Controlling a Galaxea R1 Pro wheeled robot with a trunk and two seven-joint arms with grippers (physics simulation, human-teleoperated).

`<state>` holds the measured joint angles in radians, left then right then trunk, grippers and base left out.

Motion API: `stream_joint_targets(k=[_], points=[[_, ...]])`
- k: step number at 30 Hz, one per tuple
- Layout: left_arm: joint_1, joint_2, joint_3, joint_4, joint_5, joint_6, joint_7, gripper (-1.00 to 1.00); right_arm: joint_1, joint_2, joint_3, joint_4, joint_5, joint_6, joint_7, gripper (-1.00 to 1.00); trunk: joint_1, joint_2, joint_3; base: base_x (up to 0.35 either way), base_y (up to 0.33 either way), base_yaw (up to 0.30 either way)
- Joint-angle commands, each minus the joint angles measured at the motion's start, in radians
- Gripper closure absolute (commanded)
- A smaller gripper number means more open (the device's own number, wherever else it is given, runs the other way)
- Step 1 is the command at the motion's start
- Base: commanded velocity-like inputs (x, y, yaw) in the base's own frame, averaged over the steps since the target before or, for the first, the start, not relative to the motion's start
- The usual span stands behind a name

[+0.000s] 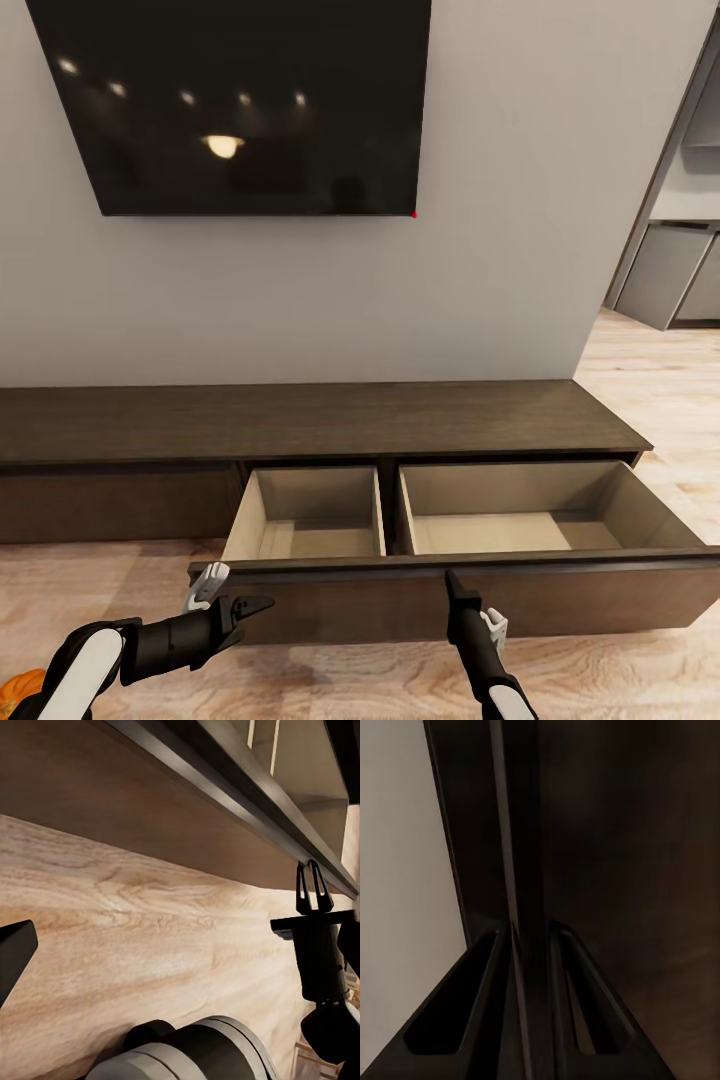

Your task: Place each of the two pumpkins and all three candles from the living room inside a cabinet in the living room (use any cabinet), then make sure every cabinet is closed, and position the cauldron so it is next to a table in the living room.

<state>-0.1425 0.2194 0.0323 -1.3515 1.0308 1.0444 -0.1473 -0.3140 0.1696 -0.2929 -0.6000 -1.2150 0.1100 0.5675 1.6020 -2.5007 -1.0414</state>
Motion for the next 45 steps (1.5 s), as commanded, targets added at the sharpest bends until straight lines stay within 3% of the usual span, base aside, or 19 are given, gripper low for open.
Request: stream_joint_targets(k=[1, 34, 41, 42, 45], points=[[0.000, 0.000, 0.000, 0.000, 0.000, 0.000, 0.000, -1.00, 0.047, 0.001, 0.017, -0.001, 0.011, 0.002, 0.072, 1.00, 0.000, 0.000, 0.000, 0.000, 0.000, 0.000], [0.000, -0.003, 0.000, 0.000, 0.000, 0.000, 0.000, -1.00, 0.047, -0.007, 0.017, -0.001, 0.011, 0.007, 0.072, 1.00, 0.000, 0.000, 0.000, 0.000, 0.000, 0.000], [0.000, -0.003, 0.000, 0.000, 0.000, 0.000, 0.000, -1.00, 0.047, -0.008, 0.016, -0.001, 0.009, 0.044, 0.073, 1.00, 0.000, 0.000, 0.000, 0.000, 0.000, 0.000], [0.000, -0.003, 0.000, 0.000, 0.000, 0.000, 0.000, -1.00, 0.047, -0.009, 0.016, -0.001, 0.009, 0.046, 0.074, -1.00, 0.000, 0.000, 0.000, 0.000, 0.000, 0.000], [0.000, -0.003, 0.000, 0.000, 0.000, 0.000, 0.000, -1.00, 0.047, -0.010, 0.017, -0.001, 0.010, 0.049, 0.073, -1.00, 0.000, 0.000, 0.000, 0.000, 0.000, 0.000]])
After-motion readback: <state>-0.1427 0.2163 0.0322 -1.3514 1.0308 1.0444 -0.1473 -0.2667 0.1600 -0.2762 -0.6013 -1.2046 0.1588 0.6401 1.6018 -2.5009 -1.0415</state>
